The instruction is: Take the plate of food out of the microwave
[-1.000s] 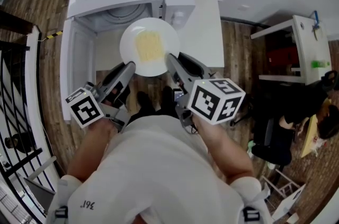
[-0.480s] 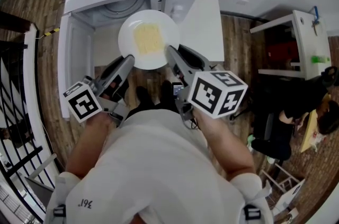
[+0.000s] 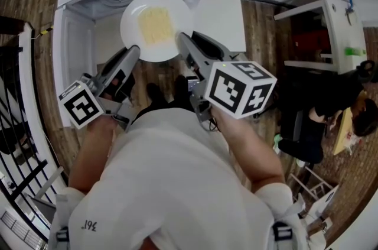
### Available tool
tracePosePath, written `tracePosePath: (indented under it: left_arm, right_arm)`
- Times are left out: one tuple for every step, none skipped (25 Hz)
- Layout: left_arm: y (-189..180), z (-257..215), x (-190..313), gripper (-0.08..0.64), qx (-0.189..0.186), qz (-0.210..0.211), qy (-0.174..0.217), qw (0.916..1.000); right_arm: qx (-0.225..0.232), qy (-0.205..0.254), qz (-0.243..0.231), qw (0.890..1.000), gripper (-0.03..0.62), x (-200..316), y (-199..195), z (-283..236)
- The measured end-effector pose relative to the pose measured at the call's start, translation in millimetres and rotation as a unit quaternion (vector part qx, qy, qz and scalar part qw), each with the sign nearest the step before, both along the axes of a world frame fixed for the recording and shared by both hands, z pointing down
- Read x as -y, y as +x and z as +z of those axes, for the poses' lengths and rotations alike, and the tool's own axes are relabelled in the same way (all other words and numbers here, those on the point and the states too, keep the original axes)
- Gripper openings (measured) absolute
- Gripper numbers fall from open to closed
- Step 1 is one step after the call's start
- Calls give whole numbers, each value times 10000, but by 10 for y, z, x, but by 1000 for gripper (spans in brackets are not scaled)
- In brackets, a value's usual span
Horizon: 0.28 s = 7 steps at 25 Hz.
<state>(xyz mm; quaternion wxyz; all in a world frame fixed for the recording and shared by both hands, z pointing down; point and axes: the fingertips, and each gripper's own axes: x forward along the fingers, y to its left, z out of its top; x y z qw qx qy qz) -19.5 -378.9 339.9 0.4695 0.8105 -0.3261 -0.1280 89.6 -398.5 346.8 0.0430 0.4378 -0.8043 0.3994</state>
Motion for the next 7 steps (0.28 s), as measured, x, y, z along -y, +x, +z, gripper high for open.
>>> tracePosePath:
  left_arm:
    - [3, -1, -4, 83, -9, -3, -16, 10000]
    - [7, -3, -9, 83, -9, 6, -14, 10000]
    - [13, -6, -12, 83, -1, 27, 5, 10000]
    - [18, -9, -11, 83, 6, 46, 21, 10000]
    - [22, -10, -6, 83, 8, 58, 26, 10000]
    - [25, -11, 1, 83, 8, 66, 25, 10000]
    - [28, -11, 9, 83, 7, 73, 21, 10000]
  right_arm:
    - [-2, -1, 10, 10000, 94, -5, 3, 0]
    - [-5, -1, 19, 10000, 94, -10, 8, -2]
    - [-7, -1, 27, 10000, 94, -14, 13, -5]
    - [-8, -2, 35, 10000, 94, -14, 18, -7]
    - [-9, -3, 43, 10000, 94, -13, 22, -9]
    - [-11, -3, 51, 10000, 94, -9, 26, -10]
    - [-12, -3, 58, 10000, 94, -5, 29, -11]
